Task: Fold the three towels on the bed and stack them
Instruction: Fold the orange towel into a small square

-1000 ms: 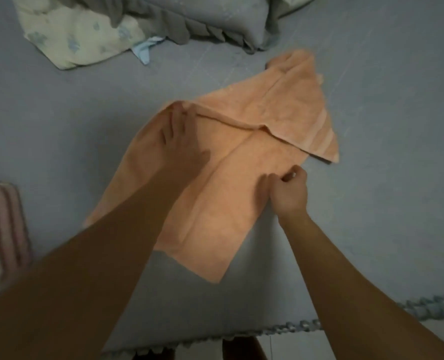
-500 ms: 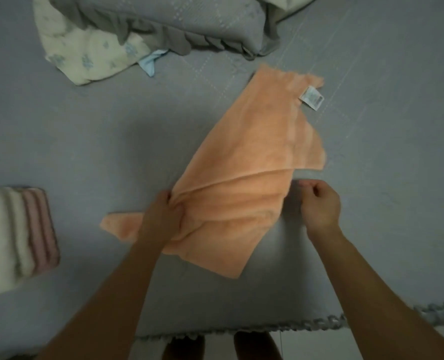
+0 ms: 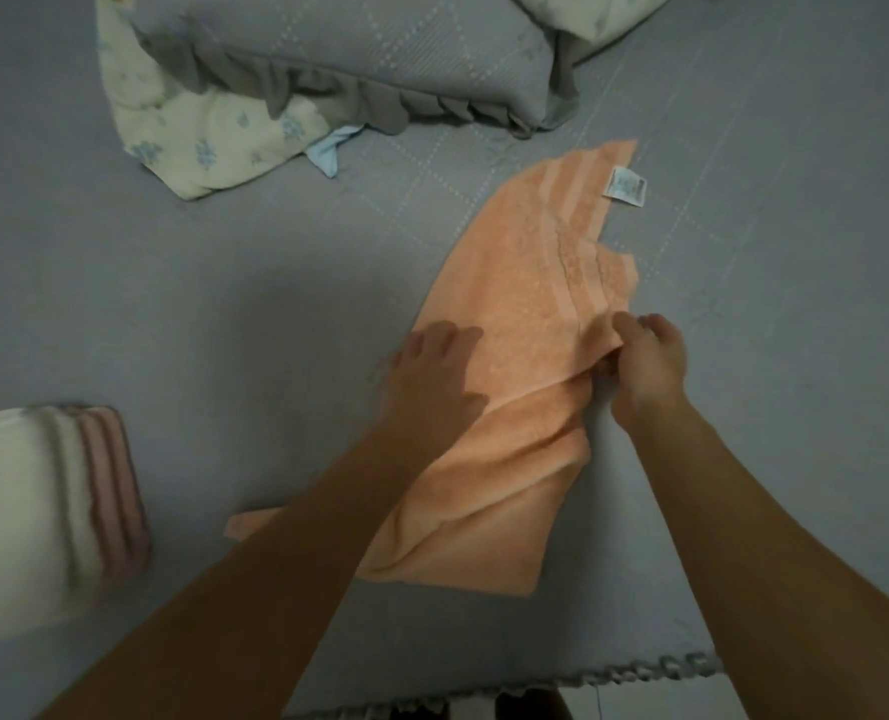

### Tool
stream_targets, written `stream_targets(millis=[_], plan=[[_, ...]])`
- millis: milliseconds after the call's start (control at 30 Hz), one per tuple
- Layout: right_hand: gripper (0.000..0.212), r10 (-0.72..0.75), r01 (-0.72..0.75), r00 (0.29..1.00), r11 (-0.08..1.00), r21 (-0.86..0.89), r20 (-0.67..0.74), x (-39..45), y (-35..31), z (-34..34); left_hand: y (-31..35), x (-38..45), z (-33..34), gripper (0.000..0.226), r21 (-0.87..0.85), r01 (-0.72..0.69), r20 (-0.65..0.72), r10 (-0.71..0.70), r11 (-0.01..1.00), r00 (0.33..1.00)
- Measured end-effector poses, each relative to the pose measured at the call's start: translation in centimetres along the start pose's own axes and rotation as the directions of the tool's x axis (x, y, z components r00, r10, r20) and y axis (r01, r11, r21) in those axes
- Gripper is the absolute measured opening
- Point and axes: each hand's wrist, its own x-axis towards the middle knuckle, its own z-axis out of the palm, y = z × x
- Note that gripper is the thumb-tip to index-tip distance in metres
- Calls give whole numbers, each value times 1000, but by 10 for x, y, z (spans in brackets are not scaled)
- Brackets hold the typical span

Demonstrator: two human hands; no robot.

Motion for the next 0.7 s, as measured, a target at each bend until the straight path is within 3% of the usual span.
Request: stream_targets(millis=[67,133,200,233,300,400,500,533,600,667,700], plan=[[20,-53,52,997,999,7,52,-4,-20,14,18,21,6,92,86,-131,74,125,988,989],[17,-114,119,969,993,-9,221,-20,-38,35,29,35,9,95,89,-115,71,109,989,991],[19,-159,155,908,987,42,389,-38,-55,57,35,46,9,71,111,-34,-22,37,993,999],[19,-194,185,886,981,62,421,-44,-63,66,35,50,9,58,208,-35,-32,43,977,999],[18,-253,241,896,967,80,366,-47,-72,75,31,55,9,45,362,-108,29,105,926,994],[14,-209,213,975,976,-43,72,-32,-62,56,33,57,11,70,329,-132,110,100,935,989],[42,26,-73,983,964,-255,-183,-13,-26,19,48,60,22,73,345,-160,131,121,925,984],[45,99,-146,976,958,-247,-194,-9,-14,10,53,60,26,65,353,-185,121,151,917,981],[25,133,-158,983,964,-212,-129,-3,0,1,55,61,27,47,283,-218,100,198,934,975],[9,96,-109,992,977,-184,-78,2,-1,1,53,64,22,35,101,-216,55,212,971,976],[13,79,-88,994,985,-147,-71,4,-4,3,50,64,14,30,-19,-213,8,214,977,977]])
